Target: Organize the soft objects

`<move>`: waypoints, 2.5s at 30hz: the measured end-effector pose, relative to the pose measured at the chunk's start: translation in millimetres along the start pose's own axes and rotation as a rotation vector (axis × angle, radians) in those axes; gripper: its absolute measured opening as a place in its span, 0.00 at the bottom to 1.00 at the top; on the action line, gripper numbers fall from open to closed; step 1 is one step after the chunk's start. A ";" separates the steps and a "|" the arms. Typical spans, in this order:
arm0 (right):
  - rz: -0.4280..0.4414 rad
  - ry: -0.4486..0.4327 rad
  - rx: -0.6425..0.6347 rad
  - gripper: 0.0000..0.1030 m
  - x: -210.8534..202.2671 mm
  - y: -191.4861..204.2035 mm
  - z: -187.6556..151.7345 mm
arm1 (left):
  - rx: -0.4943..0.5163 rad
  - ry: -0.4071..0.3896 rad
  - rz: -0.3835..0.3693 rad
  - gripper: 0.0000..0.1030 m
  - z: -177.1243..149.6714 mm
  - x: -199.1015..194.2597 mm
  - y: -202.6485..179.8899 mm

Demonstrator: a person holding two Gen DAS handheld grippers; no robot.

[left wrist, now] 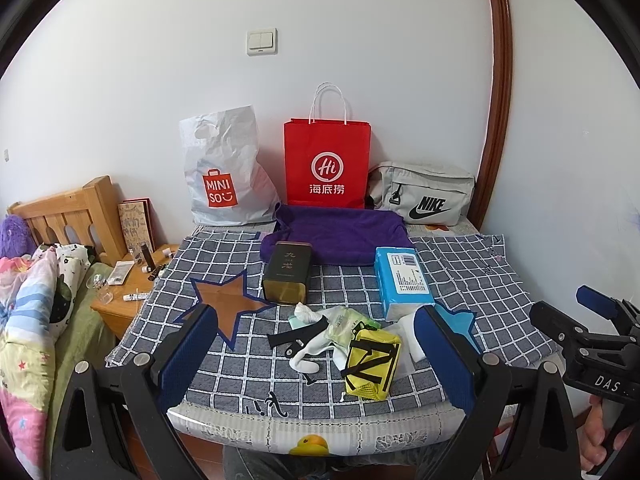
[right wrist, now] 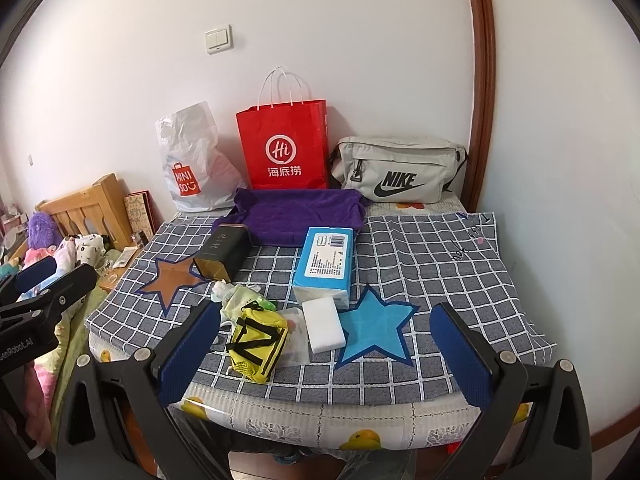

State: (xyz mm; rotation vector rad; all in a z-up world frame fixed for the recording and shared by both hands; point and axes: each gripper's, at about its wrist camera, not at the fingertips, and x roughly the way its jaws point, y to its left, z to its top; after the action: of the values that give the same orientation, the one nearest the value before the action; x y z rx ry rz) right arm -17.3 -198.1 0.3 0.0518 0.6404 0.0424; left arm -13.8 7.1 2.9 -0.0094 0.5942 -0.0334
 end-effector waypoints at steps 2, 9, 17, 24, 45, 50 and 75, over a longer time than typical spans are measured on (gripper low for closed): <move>0.010 -0.007 -0.009 1.00 2.6 0.7 0.9 | 0.002 0.002 -0.003 0.97 -0.9 3.5 1.2; 0.042 0.041 -0.011 1.00 39.1 -2.7 1.0 | -0.024 0.044 0.014 0.97 -0.9 36.4 13.4; 0.105 0.171 0.019 1.00 121.9 -21.8 -28.2 | -0.047 0.170 -0.008 0.95 -19.9 105.8 33.4; 0.099 0.296 0.018 0.85 199.5 -29.6 -58.8 | -0.077 0.263 -0.002 0.92 -43.2 165.5 48.9; 0.111 0.353 -0.138 0.48 256.0 -10.2 -71.4 | 0.024 0.389 -0.136 0.81 -64.0 257.1 55.8; 0.095 0.351 -0.152 0.48 243.0 -20.9 -70.3 | 0.076 0.413 -0.211 0.61 -61.5 272.2 42.3; 0.103 0.375 -0.116 0.48 253.1 -40.5 -80.7 | 0.124 0.446 -0.283 0.05 -62.1 279.3 37.2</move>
State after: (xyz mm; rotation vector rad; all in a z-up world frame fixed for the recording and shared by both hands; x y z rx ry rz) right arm 138.1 -221.6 -217.7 -0.0371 1.0087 0.1916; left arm 183.7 34.8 -205.5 0.0353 1.0323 -0.3542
